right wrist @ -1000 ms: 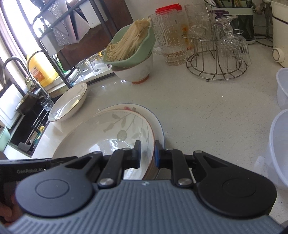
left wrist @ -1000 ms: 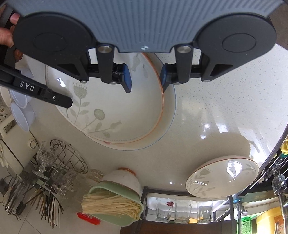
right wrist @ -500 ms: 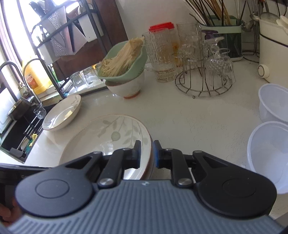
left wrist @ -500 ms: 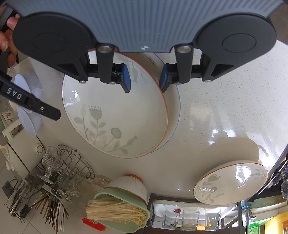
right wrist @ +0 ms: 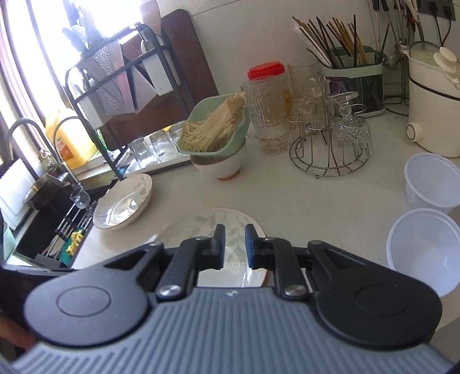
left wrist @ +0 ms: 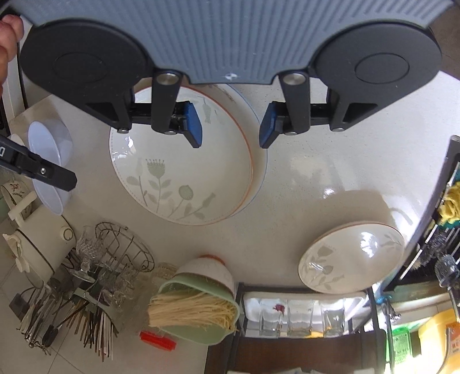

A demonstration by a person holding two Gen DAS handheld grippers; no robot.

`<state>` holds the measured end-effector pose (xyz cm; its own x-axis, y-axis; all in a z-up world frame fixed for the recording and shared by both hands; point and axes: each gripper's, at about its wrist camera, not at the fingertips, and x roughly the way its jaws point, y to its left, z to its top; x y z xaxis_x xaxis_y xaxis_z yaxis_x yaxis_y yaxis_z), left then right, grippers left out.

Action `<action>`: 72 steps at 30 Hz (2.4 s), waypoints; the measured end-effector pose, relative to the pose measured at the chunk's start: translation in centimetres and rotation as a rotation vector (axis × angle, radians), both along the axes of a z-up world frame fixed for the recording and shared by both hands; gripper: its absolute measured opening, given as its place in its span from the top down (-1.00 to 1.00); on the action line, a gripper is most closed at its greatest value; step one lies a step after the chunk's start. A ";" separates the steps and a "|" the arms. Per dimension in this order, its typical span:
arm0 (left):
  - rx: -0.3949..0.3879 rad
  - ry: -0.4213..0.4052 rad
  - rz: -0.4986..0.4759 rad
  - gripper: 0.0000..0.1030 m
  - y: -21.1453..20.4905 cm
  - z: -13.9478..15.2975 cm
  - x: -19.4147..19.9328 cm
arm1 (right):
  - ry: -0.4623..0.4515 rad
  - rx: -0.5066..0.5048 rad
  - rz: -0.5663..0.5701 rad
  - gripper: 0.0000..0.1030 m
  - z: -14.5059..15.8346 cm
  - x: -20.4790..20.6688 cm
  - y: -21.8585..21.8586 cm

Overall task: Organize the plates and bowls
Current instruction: 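Lower the plate onto the rose plate and open both grippers, then move both grippers to the second leaf-pattern plate by the sink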

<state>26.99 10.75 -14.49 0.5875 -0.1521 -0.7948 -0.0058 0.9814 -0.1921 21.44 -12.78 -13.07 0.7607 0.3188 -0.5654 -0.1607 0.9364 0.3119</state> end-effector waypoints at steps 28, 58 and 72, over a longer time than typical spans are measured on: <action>-0.032 -0.108 0.179 0.03 2.4 10.7 -13.0 | -0.086 -0.034 0.158 0.66 7.5 -10.0 0.5; -0.027 -0.027 -0.003 -0.25 21.9 4.9 10.8 | -0.016 -0.134 -0.011 -0.12 4.1 5.0 18.1; -0.046 0.073 0.027 -0.31 29.0 0.4 18.5 | 0.124 -0.123 0.009 -0.33 0.5 13.7 22.9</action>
<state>45.50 39.75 -14.10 0.5327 -0.1745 -0.8282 -0.0482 0.9707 -0.2355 35.17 10.12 -12.59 0.6800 0.2478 -0.6900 -0.1366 0.9675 0.2129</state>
